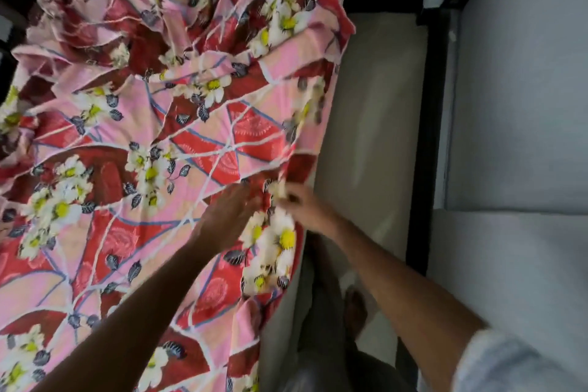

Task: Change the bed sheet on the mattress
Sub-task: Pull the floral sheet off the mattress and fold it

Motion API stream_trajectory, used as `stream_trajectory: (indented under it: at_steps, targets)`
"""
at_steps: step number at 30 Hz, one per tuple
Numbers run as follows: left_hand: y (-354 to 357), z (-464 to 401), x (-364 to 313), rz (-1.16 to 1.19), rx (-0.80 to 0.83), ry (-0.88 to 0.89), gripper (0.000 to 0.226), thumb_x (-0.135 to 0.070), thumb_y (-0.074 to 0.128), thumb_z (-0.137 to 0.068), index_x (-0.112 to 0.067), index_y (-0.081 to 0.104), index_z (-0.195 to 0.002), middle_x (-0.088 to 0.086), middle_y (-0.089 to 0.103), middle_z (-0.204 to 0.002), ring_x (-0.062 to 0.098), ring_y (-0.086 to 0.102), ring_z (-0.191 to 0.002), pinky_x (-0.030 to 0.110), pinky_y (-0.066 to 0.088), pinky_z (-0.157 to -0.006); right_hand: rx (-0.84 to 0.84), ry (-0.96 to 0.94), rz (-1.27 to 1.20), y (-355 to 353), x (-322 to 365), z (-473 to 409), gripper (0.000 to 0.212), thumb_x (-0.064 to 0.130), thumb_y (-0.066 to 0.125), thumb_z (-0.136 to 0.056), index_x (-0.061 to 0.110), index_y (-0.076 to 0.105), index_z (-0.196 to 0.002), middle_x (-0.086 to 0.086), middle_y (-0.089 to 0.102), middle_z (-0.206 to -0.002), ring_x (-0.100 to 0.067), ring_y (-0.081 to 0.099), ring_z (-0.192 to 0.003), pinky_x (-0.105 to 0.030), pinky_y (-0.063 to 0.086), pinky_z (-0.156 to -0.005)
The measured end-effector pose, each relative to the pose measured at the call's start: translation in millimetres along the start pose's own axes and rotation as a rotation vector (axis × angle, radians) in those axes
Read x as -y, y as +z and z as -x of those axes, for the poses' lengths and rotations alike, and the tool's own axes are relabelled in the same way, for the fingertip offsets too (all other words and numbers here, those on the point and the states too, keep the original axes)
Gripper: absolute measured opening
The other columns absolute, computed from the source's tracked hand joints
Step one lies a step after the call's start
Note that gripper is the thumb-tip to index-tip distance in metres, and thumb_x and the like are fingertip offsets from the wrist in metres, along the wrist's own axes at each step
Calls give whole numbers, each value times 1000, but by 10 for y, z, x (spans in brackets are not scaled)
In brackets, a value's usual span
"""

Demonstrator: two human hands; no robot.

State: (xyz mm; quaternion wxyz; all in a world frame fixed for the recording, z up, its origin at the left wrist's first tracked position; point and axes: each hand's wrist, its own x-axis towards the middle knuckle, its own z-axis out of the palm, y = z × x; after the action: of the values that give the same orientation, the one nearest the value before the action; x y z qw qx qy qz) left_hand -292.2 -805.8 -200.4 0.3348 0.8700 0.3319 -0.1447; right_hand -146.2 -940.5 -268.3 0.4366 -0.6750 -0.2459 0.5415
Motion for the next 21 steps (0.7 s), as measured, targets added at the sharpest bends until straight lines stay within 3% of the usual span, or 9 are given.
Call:
stream_trajectory:
  at_steps: [3,5,8,10,12,14,16,19,21]
  targets:
    - [-171,-547,-172,183,-170,-26,59,-52,35,-99,-9,54,-135,7,53,-124,24,52,-118,36,40,-101,455,-19,15,-111,240,148,12,24,73,-91,15,69,-98,0,71,-92,-10,63,-86,-33,51,-79]
    - [-266,-901,-225,168,-196,-60,47,-39,42,-104,-4,53,-134,14,53,-127,30,50,-122,41,41,-103,548,66,60,-400,283,25,11,22,73,-91,22,72,-102,7,70,-101,-10,64,-98,-28,49,-90]
    - [-374,-1332,-203,95,-149,-56,50,-36,45,-98,-9,48,-139,16,50,-137,35,48,-124,56,47,-100,205,251,106,-1017,208,-469,12,15,68,-93,5,69,-100,-4,66,-95,-18,61,-91,-35,45,-86]
    - [-420,-1592,-177,7,-110,21,53,-40,46,-92,-17,45,-140,12,47,-142,36,50,-126,58,50,-97,-153,347,113,-1429,285,-853,18,27,69,-93,12,62,-85,-3,63,-86,-21,62,-85,-34,46,-80]
    - [-485,-1776,-203,-79,-80,30,53,-32,57,-93,-22,45,-144,8,41,-151,35,47,-132,56,47,-101,-346,356,11,-1731,505,-1240,41,44,65,-94,6,60,-79,-7,57,-79,-23,56,-76,-32,41,-71]
    - [-524,-1918,-198,-117,-98,21,58,-23,65,-93,-22,46,-147,8,40,-154,36,46,-133,52,43,-103,-362,313,-94,-1921,737,-1661,52,46,66,-92,-7,68,-98,-8,61,-84,-20,57,-77,-32,42,-69]
    - [-553,-1997,-183,-113,-90,12,62,-24,66,-94,-25,43,-150,7,43,-153,36,47,-132,50,43,-105,-310,206,-48,-1997,869,-1994,38,33,69,-90,0,69,-107,-1,69,-96,-15,64,-86,-32,48,-77]
    - [-635,-2091,-183,-38,-47,-19,58,-36,59,-99,-24,39,-153,7,49,-149,33,50,-131,47,41,-107,-289,95,187,-2077,1096,-2196,4,6,63,-88,6,66,-91,0,68,-86,-6,63,-76,-26,48,-73]
    - [-764,-2129,-291,23,-26,-104,57,-50,43,-103,-20,40,-152,6,50,-149,31,50,-132,46,41,-108,-89,-83,235,-2011,1352,-2080,7,-4,60,-85,1,62,-81,4,59,-75,4,53,-62,-18,43,-63]
